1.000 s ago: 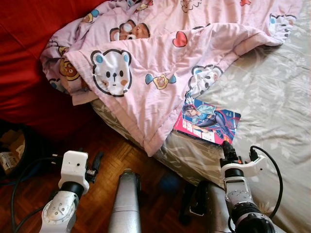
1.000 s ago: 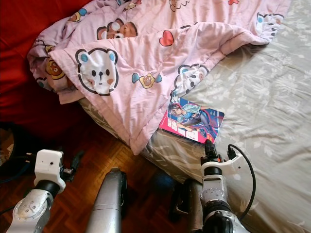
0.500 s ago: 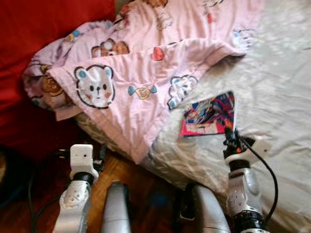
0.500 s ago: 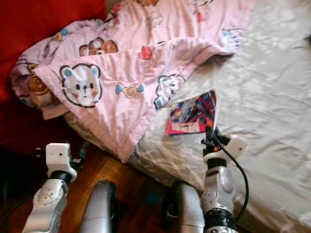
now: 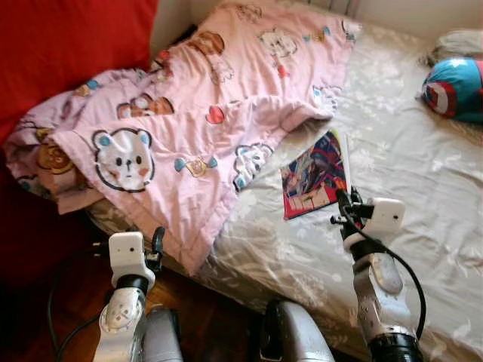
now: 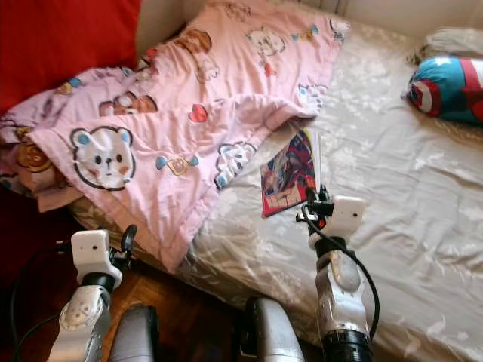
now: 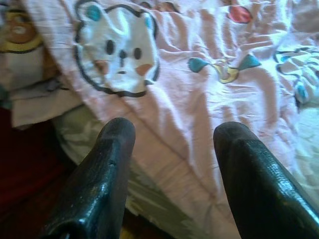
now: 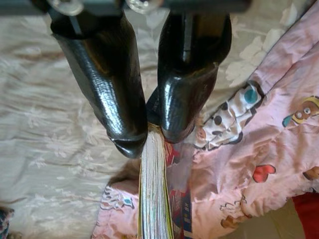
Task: Clean up the room
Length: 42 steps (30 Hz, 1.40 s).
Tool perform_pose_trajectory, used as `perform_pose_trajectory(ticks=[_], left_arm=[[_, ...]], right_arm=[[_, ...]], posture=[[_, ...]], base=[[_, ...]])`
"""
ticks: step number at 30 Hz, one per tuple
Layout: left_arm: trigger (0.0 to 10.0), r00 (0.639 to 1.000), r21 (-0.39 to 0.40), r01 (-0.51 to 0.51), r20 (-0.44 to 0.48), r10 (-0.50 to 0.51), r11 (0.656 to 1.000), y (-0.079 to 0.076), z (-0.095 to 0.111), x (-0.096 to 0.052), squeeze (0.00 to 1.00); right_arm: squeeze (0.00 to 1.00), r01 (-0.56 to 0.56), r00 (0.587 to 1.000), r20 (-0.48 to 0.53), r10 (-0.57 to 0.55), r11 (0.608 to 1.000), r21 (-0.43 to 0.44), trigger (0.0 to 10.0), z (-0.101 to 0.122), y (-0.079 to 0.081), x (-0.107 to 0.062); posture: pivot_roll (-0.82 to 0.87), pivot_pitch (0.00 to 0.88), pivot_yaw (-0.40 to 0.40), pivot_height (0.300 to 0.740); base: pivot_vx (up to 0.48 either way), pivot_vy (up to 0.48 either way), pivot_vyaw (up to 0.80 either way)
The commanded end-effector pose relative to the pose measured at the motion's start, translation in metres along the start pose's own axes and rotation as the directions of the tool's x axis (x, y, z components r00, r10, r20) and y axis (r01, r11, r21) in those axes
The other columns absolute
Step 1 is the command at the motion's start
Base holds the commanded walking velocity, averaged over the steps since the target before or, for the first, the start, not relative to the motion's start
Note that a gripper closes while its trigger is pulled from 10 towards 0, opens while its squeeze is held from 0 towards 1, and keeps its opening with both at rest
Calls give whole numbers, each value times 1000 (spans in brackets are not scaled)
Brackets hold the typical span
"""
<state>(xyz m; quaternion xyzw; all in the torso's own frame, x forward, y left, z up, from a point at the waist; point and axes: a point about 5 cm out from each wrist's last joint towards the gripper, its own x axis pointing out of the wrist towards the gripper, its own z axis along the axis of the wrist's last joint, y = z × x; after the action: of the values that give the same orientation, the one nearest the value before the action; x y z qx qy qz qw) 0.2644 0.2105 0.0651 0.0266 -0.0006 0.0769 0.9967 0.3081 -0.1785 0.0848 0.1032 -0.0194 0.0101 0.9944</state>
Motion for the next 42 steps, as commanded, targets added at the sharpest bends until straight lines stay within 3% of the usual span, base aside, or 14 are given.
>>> perform_pose_trajectory(ticks=[1,11,16,23,34,42], left_arm=[[10000,1000,-10,-7,-25,7,1000,2,-9,-6,0],[10000,999,-17,14,-48,-15,1000,-6,-16,-6,0],[10000,998,-35,7,-56,-9,999,-10,-20,-6,0],[10000,998,-63,-4,-55,0,998,-25,-25,-7,0],[10000,999,-67,-21,-43,18,998,-20,-26,-11,0],[10000,1000,-24,-12,-3,12,1000,-6,-13,-6,0]], right_arm=[[0,4,1000,19,-4,1000,-5,10000,4,0,-2],[0,8,1000,12,-8,1000,3,10000,0,-1,-5],[0,-25,1000,3,25,1000,18,10000,-3,3,-6],[0,-30,1000,0,30,1000,-6,10000,4,-11,-3],[0,-15,1000,-4,15,1000,-19,10000,3,-14,1],[0,31,999,-43,-30,999,37,10000,-16,-7,-3]], posture=[[11,131,-95,675],[-4,102,-84,740],[-22,82,-112,740],[-9,55,-157,740],[8,43,-153,740],[60,113,-108,740]], base=[[0,0,0],[0,0,0],[0,0,0],[0,0,0],[0,0,0],[0,0,0]])
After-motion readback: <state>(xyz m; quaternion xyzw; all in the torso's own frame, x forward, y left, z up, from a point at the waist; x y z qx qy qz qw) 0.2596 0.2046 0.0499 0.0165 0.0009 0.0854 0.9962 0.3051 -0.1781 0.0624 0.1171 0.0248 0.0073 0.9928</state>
